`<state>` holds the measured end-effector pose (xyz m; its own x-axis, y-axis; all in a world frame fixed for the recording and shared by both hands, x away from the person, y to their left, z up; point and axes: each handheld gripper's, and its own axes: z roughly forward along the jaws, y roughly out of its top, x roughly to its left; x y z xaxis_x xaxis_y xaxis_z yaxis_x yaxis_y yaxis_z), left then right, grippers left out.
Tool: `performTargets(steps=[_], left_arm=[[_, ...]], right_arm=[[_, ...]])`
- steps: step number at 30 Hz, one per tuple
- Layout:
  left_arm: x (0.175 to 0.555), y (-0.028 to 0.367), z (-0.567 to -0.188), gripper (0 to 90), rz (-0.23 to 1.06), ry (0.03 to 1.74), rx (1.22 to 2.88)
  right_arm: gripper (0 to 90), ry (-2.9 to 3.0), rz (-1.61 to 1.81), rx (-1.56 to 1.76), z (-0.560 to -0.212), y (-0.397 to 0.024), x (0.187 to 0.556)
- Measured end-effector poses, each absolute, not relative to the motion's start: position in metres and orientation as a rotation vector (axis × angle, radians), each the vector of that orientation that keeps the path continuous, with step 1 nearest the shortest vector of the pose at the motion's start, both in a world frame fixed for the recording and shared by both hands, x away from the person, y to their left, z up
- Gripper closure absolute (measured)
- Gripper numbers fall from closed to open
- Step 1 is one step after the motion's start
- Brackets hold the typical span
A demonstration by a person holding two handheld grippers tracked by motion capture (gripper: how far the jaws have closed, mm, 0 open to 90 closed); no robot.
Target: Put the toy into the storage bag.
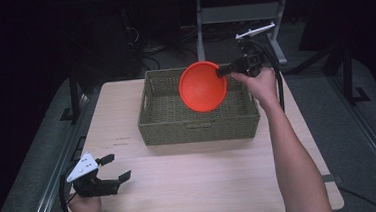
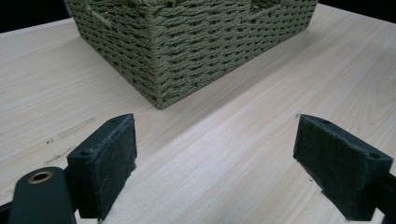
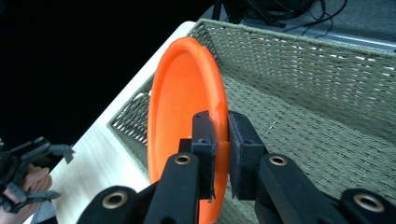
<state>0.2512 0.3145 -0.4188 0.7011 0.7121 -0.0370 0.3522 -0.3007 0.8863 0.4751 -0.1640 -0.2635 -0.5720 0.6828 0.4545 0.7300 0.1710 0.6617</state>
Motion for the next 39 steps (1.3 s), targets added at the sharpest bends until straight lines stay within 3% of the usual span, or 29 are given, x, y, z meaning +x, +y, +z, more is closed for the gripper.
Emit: performTargets(steps=[39], left_arm=[[0.257,0.309,-0.419,12.6,0.444,0.811,1.924]], right_arm=[[81.8,-2.317,-1.275,-1.565,-0.310,-0.163,0.519]])
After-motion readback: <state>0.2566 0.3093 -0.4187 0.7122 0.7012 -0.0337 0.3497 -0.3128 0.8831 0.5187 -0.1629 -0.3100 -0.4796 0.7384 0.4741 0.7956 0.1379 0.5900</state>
